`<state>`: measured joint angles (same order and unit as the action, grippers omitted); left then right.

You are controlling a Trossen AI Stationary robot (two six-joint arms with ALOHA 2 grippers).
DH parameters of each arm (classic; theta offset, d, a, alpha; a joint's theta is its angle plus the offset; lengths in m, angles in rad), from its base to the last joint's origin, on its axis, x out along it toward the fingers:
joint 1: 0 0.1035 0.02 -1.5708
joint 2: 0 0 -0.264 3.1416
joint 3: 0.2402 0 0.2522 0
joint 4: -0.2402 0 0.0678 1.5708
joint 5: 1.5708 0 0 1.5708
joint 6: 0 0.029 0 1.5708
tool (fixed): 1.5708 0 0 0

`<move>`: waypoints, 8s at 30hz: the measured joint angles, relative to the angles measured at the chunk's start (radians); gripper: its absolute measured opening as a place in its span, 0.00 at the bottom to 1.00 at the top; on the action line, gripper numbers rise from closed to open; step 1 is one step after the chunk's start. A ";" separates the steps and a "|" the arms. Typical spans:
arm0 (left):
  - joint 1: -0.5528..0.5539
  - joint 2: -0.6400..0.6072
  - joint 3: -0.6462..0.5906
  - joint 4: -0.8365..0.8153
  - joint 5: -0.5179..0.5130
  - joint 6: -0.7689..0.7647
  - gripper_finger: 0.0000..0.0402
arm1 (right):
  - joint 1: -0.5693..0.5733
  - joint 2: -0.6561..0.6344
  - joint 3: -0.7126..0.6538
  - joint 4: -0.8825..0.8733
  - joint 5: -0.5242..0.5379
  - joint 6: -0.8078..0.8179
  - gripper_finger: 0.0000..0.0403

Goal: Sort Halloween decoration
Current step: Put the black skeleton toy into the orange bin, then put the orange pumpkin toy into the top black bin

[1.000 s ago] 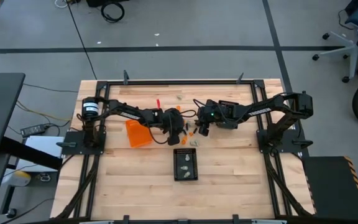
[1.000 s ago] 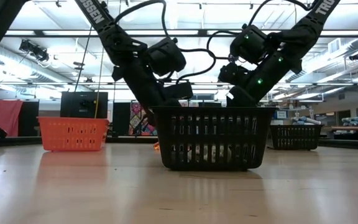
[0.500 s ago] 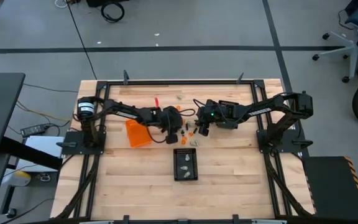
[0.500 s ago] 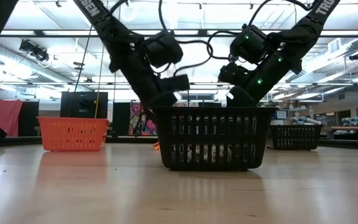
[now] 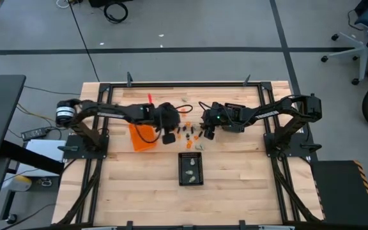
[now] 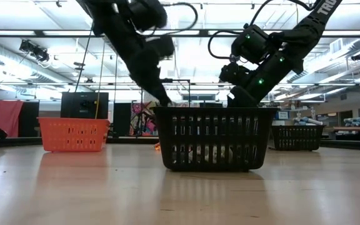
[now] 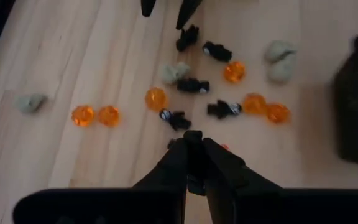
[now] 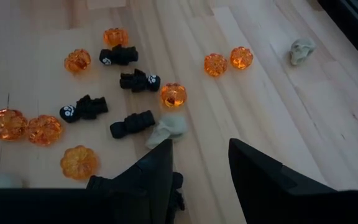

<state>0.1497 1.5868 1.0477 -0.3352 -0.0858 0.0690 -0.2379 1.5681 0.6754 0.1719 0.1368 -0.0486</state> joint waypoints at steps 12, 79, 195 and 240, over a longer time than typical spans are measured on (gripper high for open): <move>-0.081 -0.130 -0.001 -0.508 0.004 -0.198 0.10 | 0.004 0.000 0.000 0.005 -0.008 0.003 0.40; -0.019 0.135 -0.072 0.255 -0.138 -0.353 0.39 | 0.022 0.000 0.000 0.016 -0.008 0.001 0.40; -0.062 -0.173 -0.117 -0.480 -0.231 -0.387 0.48 | 0.042 0.000 0.000 0.014 0.000 0.003 0.40; -0.001 0.212 -0.104 0.121 -0.151 -0.185 0.24 | 0.042 0.000 0.000 -0.003 0.000 0.001 0.40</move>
<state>0.1486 1.7985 0.9436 -0.2144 -0.2373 -0.1155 -0.1959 1.5684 0.6750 0.1684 0.1364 -0.0475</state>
